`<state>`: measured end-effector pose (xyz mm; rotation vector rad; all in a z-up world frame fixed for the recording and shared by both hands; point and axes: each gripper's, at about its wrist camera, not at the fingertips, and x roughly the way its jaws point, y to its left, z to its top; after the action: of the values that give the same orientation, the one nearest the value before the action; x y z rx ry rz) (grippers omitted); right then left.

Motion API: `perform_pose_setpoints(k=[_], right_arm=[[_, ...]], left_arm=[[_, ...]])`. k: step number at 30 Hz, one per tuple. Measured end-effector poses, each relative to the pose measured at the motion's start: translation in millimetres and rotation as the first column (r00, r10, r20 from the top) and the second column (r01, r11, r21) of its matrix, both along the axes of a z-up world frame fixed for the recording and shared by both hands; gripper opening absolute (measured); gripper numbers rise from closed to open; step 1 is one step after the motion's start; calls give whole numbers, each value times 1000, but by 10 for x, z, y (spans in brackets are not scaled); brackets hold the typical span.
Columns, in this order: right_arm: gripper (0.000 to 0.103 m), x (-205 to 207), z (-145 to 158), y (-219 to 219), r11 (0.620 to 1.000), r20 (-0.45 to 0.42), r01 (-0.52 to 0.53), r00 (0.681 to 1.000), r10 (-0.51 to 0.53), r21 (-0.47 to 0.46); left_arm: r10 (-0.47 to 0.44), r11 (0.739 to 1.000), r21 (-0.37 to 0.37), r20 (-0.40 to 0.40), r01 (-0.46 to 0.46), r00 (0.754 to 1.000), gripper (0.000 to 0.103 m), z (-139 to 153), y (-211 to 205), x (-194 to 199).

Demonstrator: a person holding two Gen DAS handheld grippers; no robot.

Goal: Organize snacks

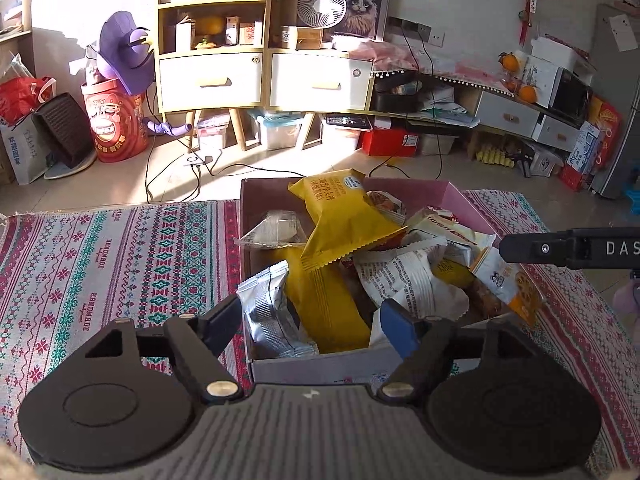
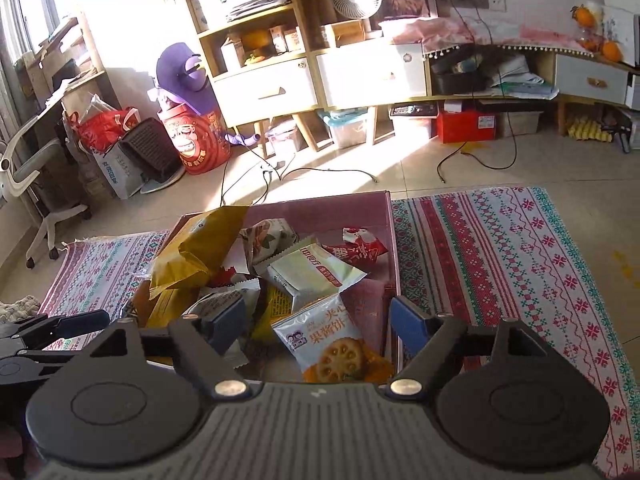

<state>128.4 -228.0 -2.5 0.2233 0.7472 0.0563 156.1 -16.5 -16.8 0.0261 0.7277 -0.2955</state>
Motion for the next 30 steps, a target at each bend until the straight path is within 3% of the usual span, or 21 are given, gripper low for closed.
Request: perform_pose_setpoints(k=[6, 10, 20, 30], right_arm=[[88, -137, 9, -51, 999, 4, -2, 1000, 2, -40], [91, -240, -19, -50, 998, -3, -7, 1000, 7, -63], [95, -566, -85, 73, 996, -70, -19, 997, 12, -91], [98, -873, -97, 297, 992, -140, -23, 990, 6, -123]], left_arm=[[-2, 999, -54, -32, 0, 999, 96, 12, 130, -151], [6, 999, -34, -45, -7, 999, 103, -29, 197, -273], [71, 997, 19, -124, -69, 990, 103, -62, 322, -531], [117, 992, 65, -155, -108, 981, 103, -7, 232, -774]])
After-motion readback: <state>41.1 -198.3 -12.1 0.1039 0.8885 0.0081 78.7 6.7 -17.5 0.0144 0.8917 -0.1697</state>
